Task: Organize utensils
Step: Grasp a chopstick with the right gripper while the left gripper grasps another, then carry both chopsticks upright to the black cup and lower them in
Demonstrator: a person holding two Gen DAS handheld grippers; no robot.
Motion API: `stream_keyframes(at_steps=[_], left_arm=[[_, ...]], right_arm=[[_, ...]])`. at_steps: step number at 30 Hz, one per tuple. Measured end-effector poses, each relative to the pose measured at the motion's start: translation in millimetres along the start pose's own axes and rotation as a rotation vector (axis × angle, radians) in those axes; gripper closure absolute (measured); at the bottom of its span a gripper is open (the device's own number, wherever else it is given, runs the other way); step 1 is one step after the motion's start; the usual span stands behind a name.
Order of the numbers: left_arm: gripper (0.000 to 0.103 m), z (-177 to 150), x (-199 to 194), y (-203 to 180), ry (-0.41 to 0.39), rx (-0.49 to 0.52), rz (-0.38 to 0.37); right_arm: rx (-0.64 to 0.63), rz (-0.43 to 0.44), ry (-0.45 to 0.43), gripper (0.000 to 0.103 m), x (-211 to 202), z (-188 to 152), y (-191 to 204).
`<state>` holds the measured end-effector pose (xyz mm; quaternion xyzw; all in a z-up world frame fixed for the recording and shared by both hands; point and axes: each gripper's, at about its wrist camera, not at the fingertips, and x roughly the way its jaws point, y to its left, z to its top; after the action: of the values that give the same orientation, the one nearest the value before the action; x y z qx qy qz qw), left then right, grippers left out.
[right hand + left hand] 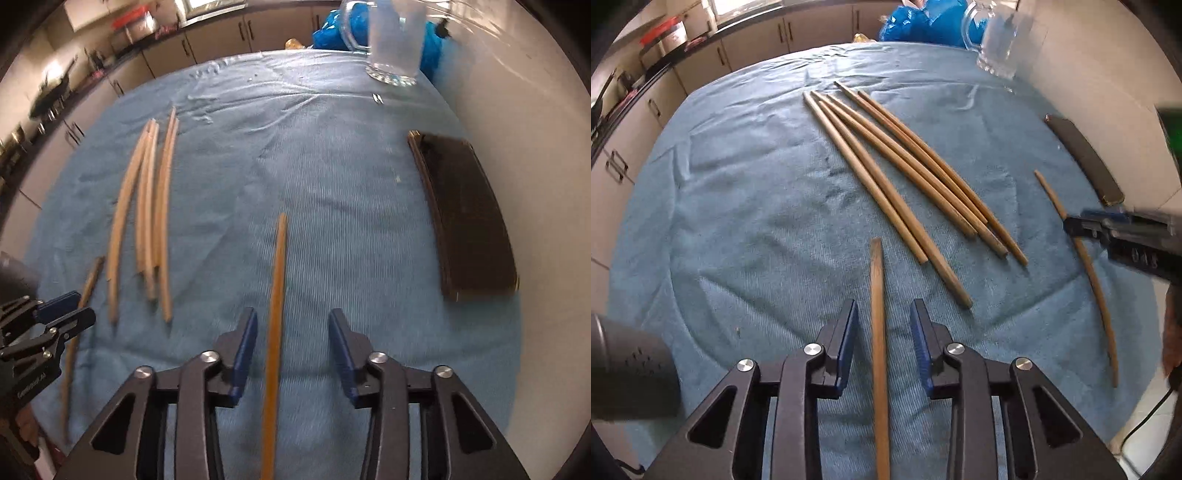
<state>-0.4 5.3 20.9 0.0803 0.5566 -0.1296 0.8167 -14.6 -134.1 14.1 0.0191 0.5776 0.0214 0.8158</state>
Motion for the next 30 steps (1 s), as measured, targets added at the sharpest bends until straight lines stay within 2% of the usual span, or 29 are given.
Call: stream_keyframes(at_steps=[7,10,11,14,17,20,24,30], left_arm=[[0.075,19,11,-5,0.03,0.036,0.013],[0.077,25,14,-6,0.031,0.023,0.008],[0.097,24,13,-5,0.024,0.017,0.006],[0.096,16,6,-1,-0.016,-0.019,-0.005],[0.096,2,-21,2,-0.122,-0.029,-0.015],[0.096,-13,-52,7,-0.221,-0.049,-0.055],[0.096,-31,-88,8,-0.33,-0.067,-0.059],[0.096,-64,-140,9,-0.488,-0.095,-0.09]], right_arm=[[-0.022,-0.037,0.122,0.073,18,41,8],[-0.011,-0.036,0.128,0.091,21,49,11],[-0.013,-0.041,0.119,0.096,20,49,13],[-0.002,-0.025,0.072,0.097,15,43,14],[0.036,0.029,-0.011,0.097,-5,31,6],[0.069,0.076,-0.116,0.097,-36,18,-2],[0.092,0.12,-0.248,0.097,-77,3,-5],[0.089,0.159,-0.424,0.097,-137,-30,11]])
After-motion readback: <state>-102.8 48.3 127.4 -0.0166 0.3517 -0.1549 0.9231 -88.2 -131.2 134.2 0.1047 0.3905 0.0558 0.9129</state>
